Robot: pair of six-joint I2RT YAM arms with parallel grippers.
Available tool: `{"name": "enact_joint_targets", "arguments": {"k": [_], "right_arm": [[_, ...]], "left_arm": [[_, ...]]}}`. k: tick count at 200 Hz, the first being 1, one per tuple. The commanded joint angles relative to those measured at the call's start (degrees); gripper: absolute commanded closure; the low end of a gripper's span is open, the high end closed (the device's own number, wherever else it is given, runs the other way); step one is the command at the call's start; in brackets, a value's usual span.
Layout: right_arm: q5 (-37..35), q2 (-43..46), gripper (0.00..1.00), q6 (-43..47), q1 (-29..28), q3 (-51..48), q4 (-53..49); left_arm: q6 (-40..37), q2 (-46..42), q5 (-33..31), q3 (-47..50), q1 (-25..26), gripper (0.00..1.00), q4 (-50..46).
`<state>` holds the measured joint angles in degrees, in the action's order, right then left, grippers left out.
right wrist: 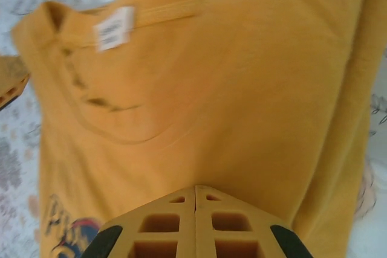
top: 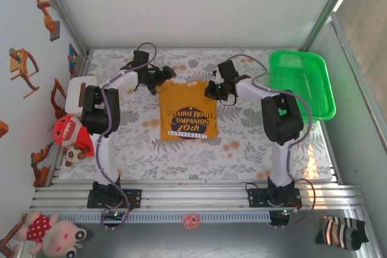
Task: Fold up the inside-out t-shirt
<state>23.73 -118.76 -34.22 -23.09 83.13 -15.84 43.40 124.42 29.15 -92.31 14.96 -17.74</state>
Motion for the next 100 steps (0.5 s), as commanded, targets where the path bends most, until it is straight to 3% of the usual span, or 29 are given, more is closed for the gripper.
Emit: {"name": "enact_joint_targets", "arguments": {"k": [1, 32, 67, 83, 100], "right_arm": [[1.07, -3.43, 1.00, -2.07, 2.14, 1.65, 5.04], [3.91, -6.85, 1.00, -2.79, 3.57, 3.56, 5.21], [5.18, 1.52, 0.98, -0.10, 4.96, 3.97, 3.10], [2.10, 3.79, 0.81, 1.27, 5.94, 6.05, -0.74], [-1.66, 3.00, 0.52, 3.57, 6.75, 10.18, -5.89]], "left_arm": [[-1.57, 1.05, -0.97, -0.81, -1.13, 0.10, 0.69], [-1.36, 2.45, -0.47, -2.11, -1.77, 0.11, 0.75], [-4.30, -3.86, -1.21, -1.67, -2.40, 0.11, -0.19], [-7.61, -7.31, -6.18, -1.14, -2.98, 0.09, -4.24], [-12.07, -7.82, -12.66, -2.19, -3.18, 0.08, -10.30]]}}
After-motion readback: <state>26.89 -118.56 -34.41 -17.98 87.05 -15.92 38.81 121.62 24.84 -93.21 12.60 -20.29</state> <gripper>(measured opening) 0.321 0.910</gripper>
